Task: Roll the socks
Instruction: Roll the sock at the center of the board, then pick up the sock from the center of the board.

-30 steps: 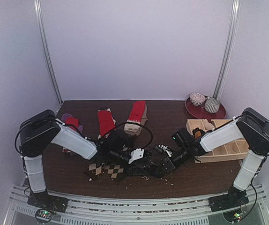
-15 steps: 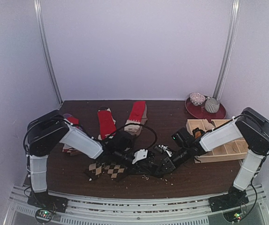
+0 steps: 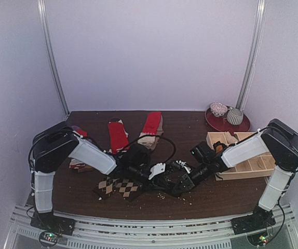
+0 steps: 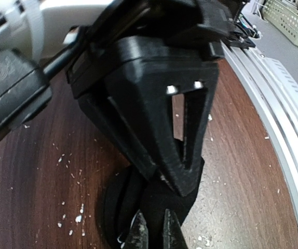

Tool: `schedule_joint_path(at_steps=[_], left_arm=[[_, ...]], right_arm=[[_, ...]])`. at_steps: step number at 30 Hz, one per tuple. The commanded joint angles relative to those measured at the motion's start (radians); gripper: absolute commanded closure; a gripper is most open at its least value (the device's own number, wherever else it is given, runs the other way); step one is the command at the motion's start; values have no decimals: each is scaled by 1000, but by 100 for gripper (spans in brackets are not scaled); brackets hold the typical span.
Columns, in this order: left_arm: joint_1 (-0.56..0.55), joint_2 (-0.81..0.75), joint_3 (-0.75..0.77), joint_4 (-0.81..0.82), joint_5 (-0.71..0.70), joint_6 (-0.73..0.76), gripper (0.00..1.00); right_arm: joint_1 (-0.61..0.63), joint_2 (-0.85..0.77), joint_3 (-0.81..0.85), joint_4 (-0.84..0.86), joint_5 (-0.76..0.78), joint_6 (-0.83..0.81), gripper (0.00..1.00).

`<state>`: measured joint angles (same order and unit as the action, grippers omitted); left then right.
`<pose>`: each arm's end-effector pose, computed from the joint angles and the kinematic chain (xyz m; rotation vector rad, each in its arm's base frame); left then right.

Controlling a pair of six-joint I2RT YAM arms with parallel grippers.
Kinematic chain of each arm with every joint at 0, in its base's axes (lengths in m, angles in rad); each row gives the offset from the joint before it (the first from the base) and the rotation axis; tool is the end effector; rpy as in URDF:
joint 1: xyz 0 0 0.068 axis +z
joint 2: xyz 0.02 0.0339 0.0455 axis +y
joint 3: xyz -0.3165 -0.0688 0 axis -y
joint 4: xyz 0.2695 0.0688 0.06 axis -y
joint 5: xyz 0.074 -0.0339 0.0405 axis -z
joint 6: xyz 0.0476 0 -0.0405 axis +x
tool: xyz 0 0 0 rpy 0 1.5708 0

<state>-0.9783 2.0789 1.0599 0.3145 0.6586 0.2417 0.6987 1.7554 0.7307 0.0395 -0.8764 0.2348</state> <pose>0.2279 -0.3907 0.1197 1.6300 1.6920 -1.1263 0.2269 0.2384 0.1384 -0.9696 2.4829 1.4625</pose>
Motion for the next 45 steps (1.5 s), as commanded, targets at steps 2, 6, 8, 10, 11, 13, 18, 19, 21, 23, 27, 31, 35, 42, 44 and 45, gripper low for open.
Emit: schedule_joint_path(at_steps=[2, 6, 8, 10, 11, 13, 18, 19, 21, 23, 27, 31, 35, 42, 44, 45], left_arm=[[-4, 77, 21, -199, -156, -120, 100], [2, 85, -3, -281, -174, -172, 100], [4, 92, -27, -285, -171, -193, 100], [4, 99, -47, -281, -156, -201, 100], [4, 100, -56, -276, -151, -205, 100], [4, 101, -69, -271, -149, -209, 100], [4, 107, -70, -267, -147, -206, 100], [4, 110, -63, -270, -146, -205, 100], [4, 115, -52, -276, -143, -201, 100], [4, 121, -41, -290, -144, -193, 100], [7, 128, -29, -308, -141, -180, 100], [9, 129, -29, -313, -137, -170, 100], [9, 130, -30, -313, -136, -168, 100], [10, 144, -16, -322, -134, -159, 100], [10, 146, -13, -325, -134, -157, 100], [12, 147, -14, -325, -134, -157, 100]], right_arm=[[5, -68, -11, -116, 141, -14, 74], [6, -234, -26, -88, 256, -17, 66], [5, -342, -61, -49, 312, -20, 58], [5, -407, -106, 5, 327, -25, 47], [5, -424, -127, 43, 332, -21, 43], [6, -434, -154, 79, 323, -13, 39], [12, -381, -165, 133, 281, -8, 28], [16, -368, -167, 145, 278, -9, 28], [23, -345, -179, 182, 280, -5, 27], [25, -316, -187, 216, 275, 3, 26], [39, -251, -194, 279, 240, 23, 25], [52, -186, -187, 294, 216, 25, 24], [61, -152, -186, 291, 218, 24, 24], [100, -113, -183, 253, 263, 9, 33], [107, -101, -181, 243, 263, 8, 45], [108, -97, -181, 238, 262, 8, 51]])
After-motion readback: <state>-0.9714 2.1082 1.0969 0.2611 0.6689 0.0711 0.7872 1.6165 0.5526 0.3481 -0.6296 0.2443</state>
